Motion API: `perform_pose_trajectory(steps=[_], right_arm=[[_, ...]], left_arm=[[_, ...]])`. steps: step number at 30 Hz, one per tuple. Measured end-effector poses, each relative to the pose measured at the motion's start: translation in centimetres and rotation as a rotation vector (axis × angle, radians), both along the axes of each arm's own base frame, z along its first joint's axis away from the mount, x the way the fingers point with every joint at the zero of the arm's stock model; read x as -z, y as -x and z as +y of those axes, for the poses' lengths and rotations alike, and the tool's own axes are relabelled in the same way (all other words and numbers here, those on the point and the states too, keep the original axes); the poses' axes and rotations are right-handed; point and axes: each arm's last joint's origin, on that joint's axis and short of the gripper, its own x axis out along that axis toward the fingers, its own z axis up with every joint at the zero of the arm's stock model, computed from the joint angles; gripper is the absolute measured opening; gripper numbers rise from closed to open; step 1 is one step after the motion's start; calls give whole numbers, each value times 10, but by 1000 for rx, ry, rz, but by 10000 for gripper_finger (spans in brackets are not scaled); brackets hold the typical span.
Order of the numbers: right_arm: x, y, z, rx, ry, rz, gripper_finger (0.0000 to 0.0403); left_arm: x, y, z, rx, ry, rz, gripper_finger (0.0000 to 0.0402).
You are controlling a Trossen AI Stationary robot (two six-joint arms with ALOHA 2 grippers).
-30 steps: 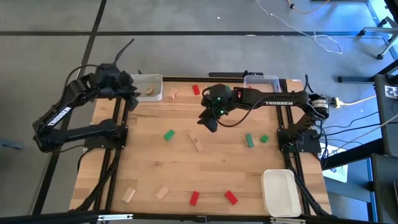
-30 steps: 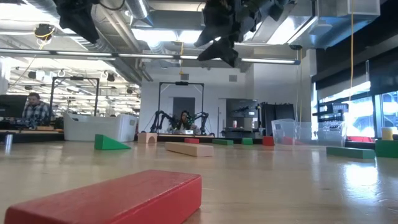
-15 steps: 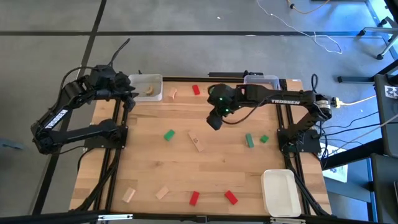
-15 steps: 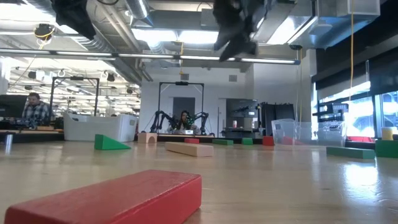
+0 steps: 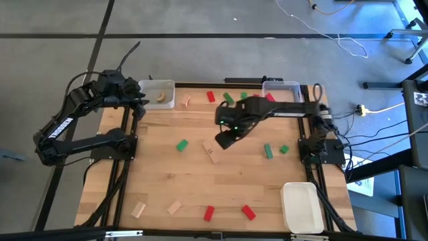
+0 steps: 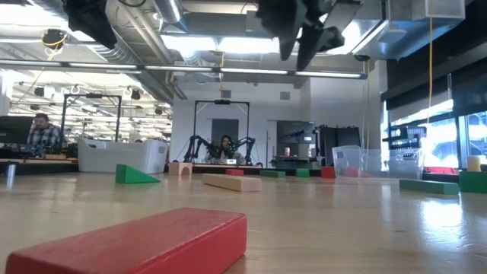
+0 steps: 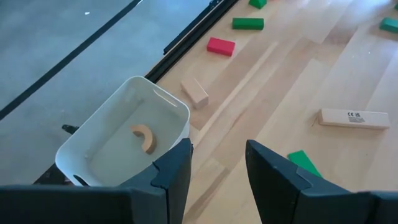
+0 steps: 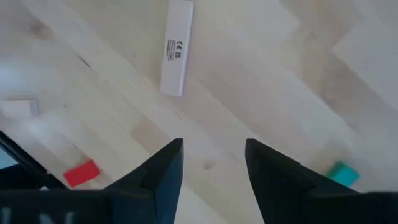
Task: Sort & place blocks by color
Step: Put the light brown block into the gray bin
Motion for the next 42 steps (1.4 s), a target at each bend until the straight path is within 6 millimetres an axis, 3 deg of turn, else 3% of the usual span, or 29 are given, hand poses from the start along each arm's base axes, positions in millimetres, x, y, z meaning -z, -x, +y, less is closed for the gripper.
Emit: perform_pose_trajectory(steps=[7,16,26,42], right_arm=[[35,-31,2,9,-50,63,173],[77,-64,9,-38,-83,13,173],[112,-79,22,-71,-65,43,173],[151,-89,23,-106,-45,94,173]], left_arm=[[0,0,0,31,-27,24,144],[0,0,0,34,-29,28,144],[1,1,-1,37,-19,44,144],[2,1,-1,66,-44,70,144]])
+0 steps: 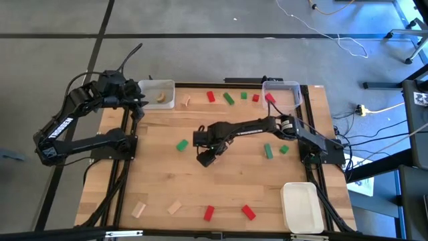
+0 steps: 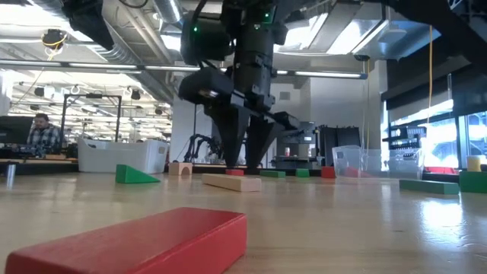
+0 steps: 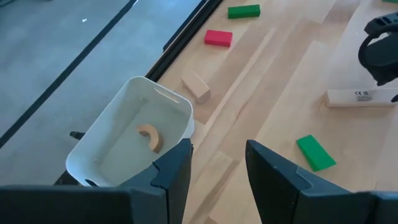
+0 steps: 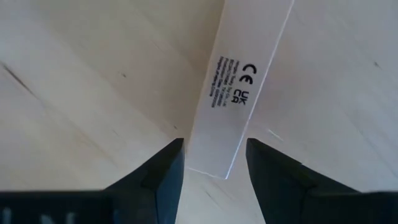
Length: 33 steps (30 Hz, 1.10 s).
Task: Sort & place blocks by color
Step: Put the light brown block into the gray bin
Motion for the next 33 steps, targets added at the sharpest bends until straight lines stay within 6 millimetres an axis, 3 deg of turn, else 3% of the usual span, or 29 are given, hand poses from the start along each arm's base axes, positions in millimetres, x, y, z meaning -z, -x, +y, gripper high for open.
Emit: perform_pose_trajectory(steps=[10,33], right_arm=[[23,-4,0,-45,5,30,173],[24,-6,-1,-31,48,15,173]], left_arm=[[0,0,0,-1,-2,1,144],[0,0,0,-2,-2,0,144]])
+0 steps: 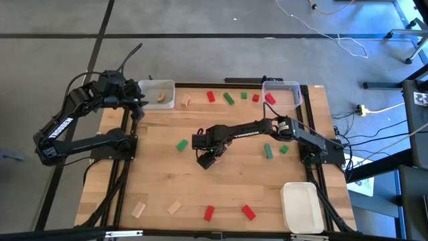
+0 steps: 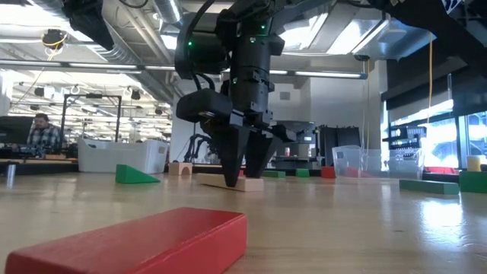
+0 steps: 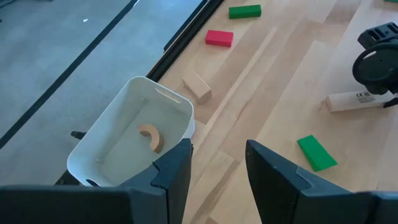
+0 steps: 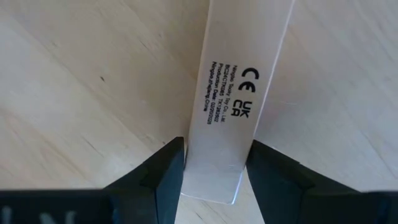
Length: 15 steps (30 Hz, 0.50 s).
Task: Sort & place blocks by color
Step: Put the light brown block into the gray bin
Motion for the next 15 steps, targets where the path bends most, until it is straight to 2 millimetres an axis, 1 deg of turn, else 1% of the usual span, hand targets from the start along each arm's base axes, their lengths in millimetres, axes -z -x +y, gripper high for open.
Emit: perform_pose_trajectory(steps=[5,12,15], right_arm=[[1,0,0,0,3,-1,170],[1,0,0,1,6,-4,130],[1,-1,-1,-4,8,-7,129]], left_arm=[[0,0,0,0,0,0,144],[0,0,0,-9,-5,8,144],[0,1,1,-33,-19,22,144]])
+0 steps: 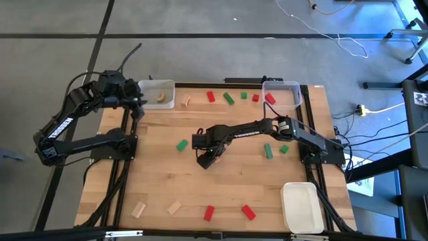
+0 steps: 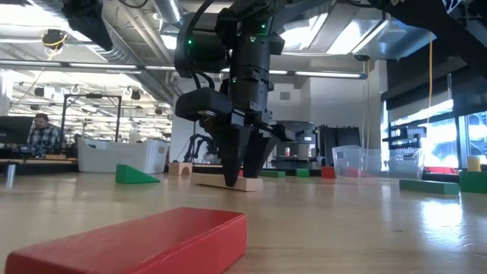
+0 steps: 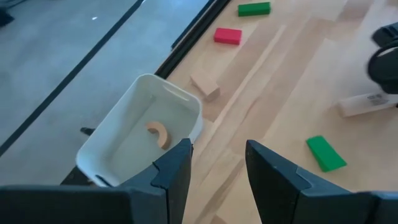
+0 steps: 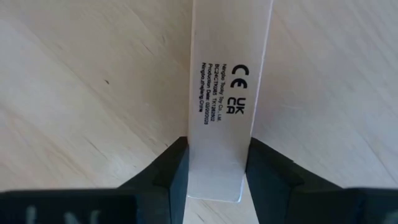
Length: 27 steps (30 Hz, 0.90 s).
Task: Sort & place blocks by color
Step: Put the light brown block into the gray bin
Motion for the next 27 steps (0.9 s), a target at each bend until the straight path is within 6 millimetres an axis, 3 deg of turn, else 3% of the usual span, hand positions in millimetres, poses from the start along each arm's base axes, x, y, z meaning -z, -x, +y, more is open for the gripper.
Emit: perform_pose_trajectory(steps=[20,27], right_arm=[[0,0,-2,4,4,-1,129],[0,0,-2,-117,71,-13,129]], left_arm=[[2,2,0,-102,57,-32,144],[2,2,0,-136,86,-62,144]])
